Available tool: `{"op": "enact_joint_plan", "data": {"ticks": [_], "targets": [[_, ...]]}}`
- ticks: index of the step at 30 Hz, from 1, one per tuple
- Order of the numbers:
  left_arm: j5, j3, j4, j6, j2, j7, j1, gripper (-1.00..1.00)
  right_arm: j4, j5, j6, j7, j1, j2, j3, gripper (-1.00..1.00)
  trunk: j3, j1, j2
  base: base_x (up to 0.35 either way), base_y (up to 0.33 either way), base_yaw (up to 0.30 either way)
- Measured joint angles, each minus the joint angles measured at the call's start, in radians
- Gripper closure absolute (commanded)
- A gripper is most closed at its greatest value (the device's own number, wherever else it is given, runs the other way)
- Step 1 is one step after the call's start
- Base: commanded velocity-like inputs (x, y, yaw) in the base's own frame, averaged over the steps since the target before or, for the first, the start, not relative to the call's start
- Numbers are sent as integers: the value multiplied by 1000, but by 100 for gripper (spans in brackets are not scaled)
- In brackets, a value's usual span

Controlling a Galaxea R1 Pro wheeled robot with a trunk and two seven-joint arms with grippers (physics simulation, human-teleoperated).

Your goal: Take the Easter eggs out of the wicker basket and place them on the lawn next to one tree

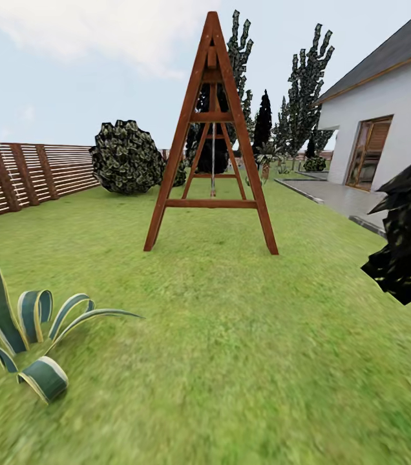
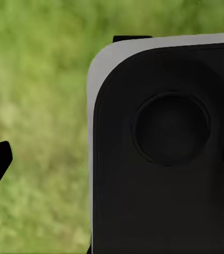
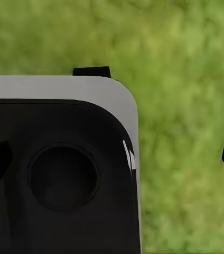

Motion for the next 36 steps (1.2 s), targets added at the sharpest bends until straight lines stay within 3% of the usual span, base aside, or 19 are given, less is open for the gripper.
{"op": "enact_joint_plan", "data": {"ticks": [36], "targets": [[0,1,0,0,1,0,0,-100,0,1,0,0,0,0,0,-100,0,0,0,319,-79,0]]}}
